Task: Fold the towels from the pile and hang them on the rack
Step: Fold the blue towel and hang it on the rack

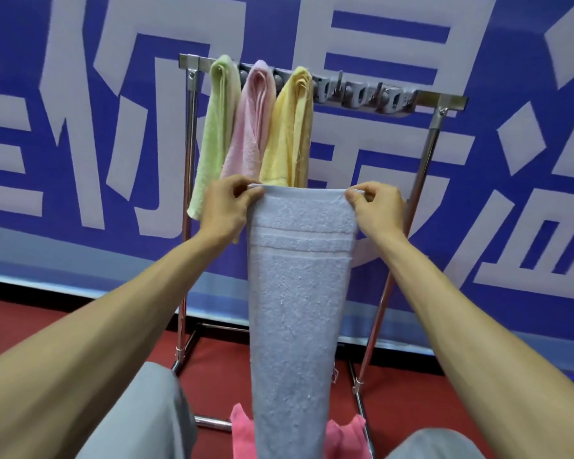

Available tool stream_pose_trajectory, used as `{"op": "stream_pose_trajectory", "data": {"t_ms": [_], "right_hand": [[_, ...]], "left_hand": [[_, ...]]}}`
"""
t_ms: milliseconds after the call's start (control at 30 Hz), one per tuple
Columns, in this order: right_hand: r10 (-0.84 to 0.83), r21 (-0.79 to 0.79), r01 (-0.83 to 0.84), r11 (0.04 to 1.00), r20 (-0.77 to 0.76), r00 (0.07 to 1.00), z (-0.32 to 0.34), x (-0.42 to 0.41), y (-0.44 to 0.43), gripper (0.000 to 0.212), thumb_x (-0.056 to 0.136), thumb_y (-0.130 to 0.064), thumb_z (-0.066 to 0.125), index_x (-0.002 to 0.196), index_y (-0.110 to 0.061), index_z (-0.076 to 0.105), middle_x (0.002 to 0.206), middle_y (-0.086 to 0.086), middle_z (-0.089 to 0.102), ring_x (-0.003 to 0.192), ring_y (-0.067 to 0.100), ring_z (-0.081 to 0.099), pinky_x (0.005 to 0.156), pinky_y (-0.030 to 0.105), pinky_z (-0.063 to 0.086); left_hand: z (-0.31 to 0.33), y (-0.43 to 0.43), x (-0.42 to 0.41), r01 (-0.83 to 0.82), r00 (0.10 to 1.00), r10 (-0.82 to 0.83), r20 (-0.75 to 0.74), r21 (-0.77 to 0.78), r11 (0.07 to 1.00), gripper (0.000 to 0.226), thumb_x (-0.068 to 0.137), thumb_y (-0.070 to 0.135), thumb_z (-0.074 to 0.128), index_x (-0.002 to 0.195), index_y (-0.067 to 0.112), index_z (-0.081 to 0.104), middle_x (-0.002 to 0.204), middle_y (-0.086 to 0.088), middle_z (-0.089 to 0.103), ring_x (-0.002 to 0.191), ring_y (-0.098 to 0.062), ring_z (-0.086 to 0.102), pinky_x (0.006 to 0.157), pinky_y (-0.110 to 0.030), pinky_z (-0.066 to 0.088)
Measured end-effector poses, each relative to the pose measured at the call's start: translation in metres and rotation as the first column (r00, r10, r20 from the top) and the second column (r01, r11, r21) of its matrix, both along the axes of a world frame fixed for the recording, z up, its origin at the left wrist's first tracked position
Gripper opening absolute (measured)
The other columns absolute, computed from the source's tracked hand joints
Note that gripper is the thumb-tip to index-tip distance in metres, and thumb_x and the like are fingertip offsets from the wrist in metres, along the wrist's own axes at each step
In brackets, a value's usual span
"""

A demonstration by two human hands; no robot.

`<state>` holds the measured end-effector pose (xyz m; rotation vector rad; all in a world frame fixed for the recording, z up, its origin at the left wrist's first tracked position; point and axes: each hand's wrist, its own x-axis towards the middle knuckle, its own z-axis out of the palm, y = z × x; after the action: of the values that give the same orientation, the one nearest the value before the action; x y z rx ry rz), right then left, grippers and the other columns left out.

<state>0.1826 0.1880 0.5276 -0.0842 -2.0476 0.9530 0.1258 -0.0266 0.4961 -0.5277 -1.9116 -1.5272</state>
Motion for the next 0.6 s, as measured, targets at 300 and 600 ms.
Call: {"op": "stream_pose_trajectory", "data": {"t_ms": [300,600], "right_hand": [[0.02,0.006,-0.023,1.0,0.332,0.943,-0.098,-0.024,0.019,0.018,0.088,-0.019,0.06,0.09,-0.008,0.073,0.1,0.005,0.073,0.103,0.02,0.062,0.076,0.023,0.042],[0.205,-0.353,0.011,0.936,0.568,0.797,-0.219,-0.042,0.04,0.027,0.086,-0.016,0.063,0.061,-0.009,0.07,0.054,-0.006,0.055,0.066,0.016,0.052,0.059,0.027,0.047]], "left_hand": [[-0.091,0.001,-0.021,0.124,0.933,-0.113,0.34,-0.01,0.992,0.004,0.078,0.024,0.074,0.075,0.022,0.072,0.069,0.002,0.068,0.068,-0.011,0.061,0.069,-0.037,0.056],[-0.192,0.019,-0.04,0.2,0.755,-0.097,0.648,-0.086,0.976,0.01,0.073,0.023,0.076,0.069,0.016,0.071,0.071,-0.008,0.068,0.068,-0.017,0.061,0.078,-0.046,0.056]]}}
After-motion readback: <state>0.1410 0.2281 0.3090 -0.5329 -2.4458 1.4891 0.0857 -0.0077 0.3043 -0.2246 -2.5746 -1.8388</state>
